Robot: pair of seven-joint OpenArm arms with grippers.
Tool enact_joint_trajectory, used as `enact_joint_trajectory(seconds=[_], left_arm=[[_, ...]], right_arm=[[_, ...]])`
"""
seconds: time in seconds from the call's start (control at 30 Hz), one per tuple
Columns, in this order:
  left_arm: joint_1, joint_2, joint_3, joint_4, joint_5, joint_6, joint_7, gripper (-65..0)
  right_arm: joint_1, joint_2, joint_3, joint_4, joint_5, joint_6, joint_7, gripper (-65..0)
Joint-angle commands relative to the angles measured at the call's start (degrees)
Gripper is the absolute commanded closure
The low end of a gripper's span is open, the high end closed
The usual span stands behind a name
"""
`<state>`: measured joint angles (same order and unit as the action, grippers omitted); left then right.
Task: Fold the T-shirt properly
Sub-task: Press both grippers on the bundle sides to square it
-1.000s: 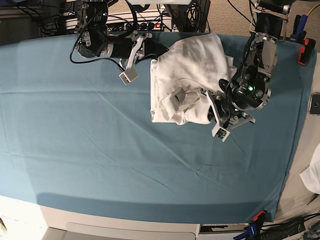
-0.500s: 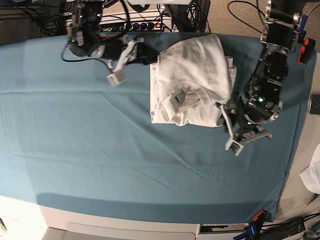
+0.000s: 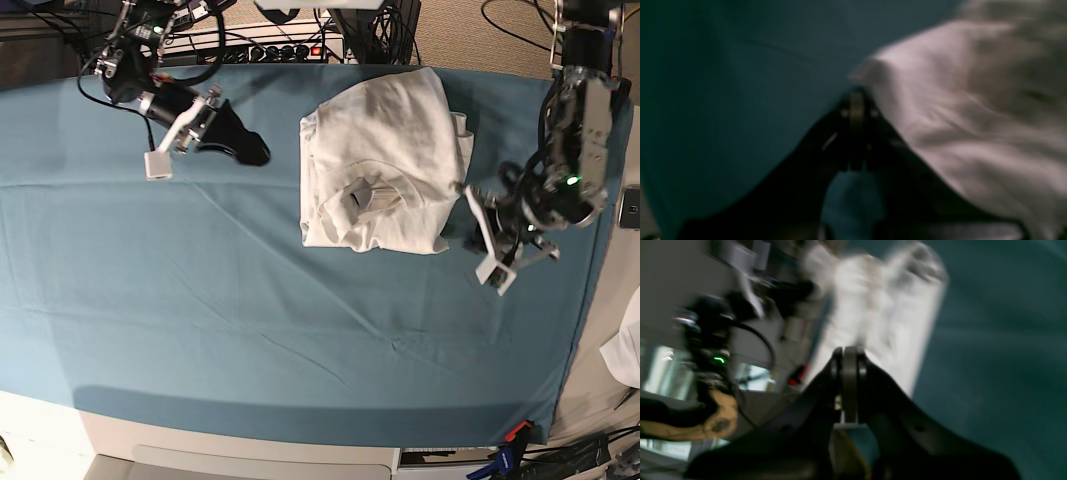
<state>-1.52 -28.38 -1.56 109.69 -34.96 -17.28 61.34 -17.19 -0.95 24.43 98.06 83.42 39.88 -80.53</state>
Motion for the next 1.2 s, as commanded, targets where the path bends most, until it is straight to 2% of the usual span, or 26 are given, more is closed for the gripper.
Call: enact_joint_trajectory(seconds=[0.0,0.1,0.23,0.43,0.6,0.7,0.8,0.87,0.93,1.03,1.17], left_arm=[[0.17,-0.63,-1.9,1.01,-2.51,-1.16,-0.37,0.0],[3.17,-0.63,-5.44,1.05,-9.27,-5.16,0.79,0.0],[7.13,0.07,-7.74,1.05,-14.23,-8.09,1.88,0.0],[11.87,4.15,-7.61,1.03,-15.67,-9.44,1.88,0.0],[14.47,8.13,-7.61,0.96,-15.65,-9.46,1.86,0.0],[15.1,9.86,-7.61,0.92,-15.63,-9.6,1.68,0.0],[15.15,10.86,-7.56,0.85,-15.17,-9.62,1.6,0.0],[15.17,10.93,-7.56,0.81,-14.25,-9.6,1.01,0.0],[15.15,10.93,-7.56,0.81,-13.0,-9.6,0.24,0.0],[15.17,10.93,-7.56,0.81,-12.11,-9.57,0.04,0.0],[15.1,10.95,-7.56,0.79,-9.22,-9.01,-2.03,0.0]], right_arm=[[0.07,-0.96,-0.57,1.07,1.58,0.12,0.53,0.0],[0.09,-3.82,-3.13,1.31,1.58,0.12,0.53,0.0],[0.37,-6.36,-9.51,1.7,1.58,0.12,0.53,0.0],[0.85,-7.17,-18.49,1.7,1.58,0.12,0.53,0.0],[0.79,-7.17,-18.64,1.7,1.38,0.12,0.53,0.0],[0.68,-7.15,-18.08,1.7,-5.99,0.12,1.53,0.0],[0.68,-7.15,-18.14,1.68,-18.64,0.12,8.17,0.0],[0.68,-7.15,-18.56,1.68,-24.17,0.12,10.88,0.0],[0.68,-7.13,-19.26,1.68,-28.37,0.0,11.98,0.0],[0.5,-7.13,-20.15,1.68,-33.24,-2.89,12.04,0.0],[-1.81,-7.02,-21.44,1.68,-36.52,-5.22,11.98,0.0]])
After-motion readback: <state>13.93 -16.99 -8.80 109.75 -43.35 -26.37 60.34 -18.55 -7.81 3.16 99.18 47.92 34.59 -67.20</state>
